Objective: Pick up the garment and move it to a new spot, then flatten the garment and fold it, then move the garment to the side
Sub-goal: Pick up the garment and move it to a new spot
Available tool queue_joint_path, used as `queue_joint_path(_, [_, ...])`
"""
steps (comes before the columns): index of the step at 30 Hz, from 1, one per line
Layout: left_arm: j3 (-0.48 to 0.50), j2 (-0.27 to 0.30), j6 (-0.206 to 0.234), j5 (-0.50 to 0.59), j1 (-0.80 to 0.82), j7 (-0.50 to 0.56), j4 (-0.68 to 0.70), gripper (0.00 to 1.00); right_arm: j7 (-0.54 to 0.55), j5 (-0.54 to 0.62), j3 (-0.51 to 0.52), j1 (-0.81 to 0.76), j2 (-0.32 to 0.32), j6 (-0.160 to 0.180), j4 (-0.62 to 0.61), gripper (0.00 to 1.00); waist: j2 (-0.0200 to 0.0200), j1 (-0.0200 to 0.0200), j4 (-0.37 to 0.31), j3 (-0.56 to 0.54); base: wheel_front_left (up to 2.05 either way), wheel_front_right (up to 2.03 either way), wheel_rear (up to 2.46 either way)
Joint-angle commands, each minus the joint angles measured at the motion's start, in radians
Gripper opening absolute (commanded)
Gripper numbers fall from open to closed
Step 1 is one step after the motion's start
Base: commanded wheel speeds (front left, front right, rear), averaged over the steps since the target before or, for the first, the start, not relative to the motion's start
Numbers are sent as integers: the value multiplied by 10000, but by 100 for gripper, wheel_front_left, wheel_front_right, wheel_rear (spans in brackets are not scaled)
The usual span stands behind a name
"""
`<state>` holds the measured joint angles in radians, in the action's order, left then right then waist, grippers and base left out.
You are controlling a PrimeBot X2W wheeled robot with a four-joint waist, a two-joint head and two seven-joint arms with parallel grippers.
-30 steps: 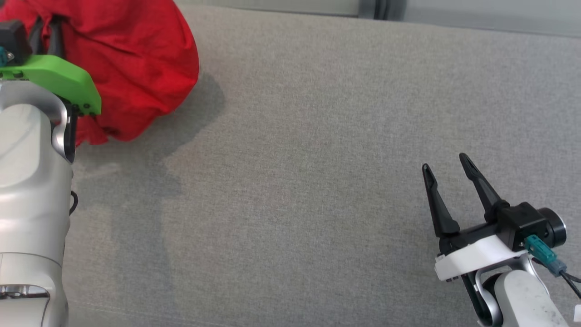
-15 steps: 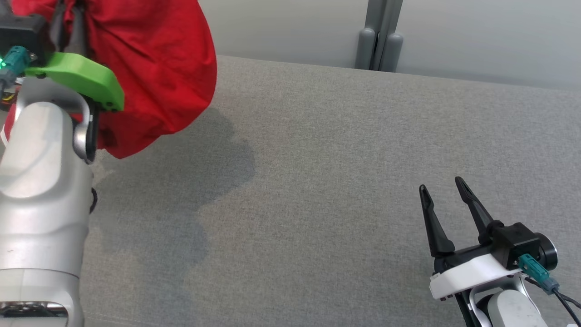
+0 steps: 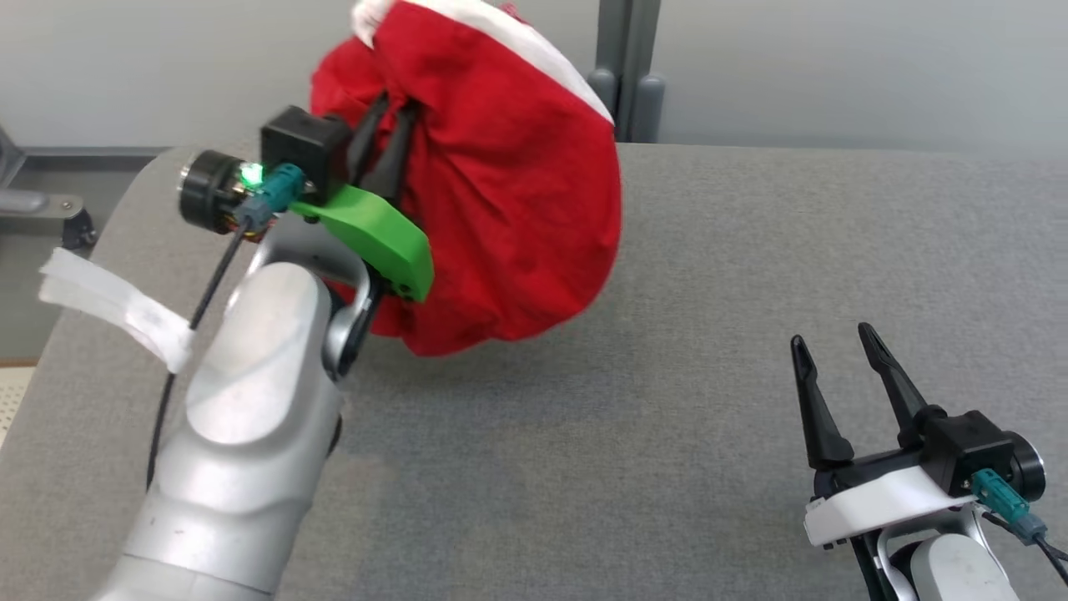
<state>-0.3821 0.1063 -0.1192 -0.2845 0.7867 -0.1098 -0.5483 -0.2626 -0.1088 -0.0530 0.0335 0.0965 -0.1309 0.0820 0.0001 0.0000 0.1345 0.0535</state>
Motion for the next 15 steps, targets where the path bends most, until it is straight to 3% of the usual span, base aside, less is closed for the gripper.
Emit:
queue_joint_path(1, [-236,-97,-33,-86,-318,120,209,0,-35,11,79,-99,-26,3,-32,100,-1,0,-727,-70,0,0,0])
queue_joint_path(8, [-1364,-420,-34,-361,-1182,348,730,0,-36,110,236,-166,-103,3,-94,100,-1,0,-2246,7,0,0,0])
queue_joint_path(15, [-2031,-515,191,-441,-1267,72,-336,0,-37,110,166,-161,-161,3,-10,100,-1,0,-3715,196,0,0,0])
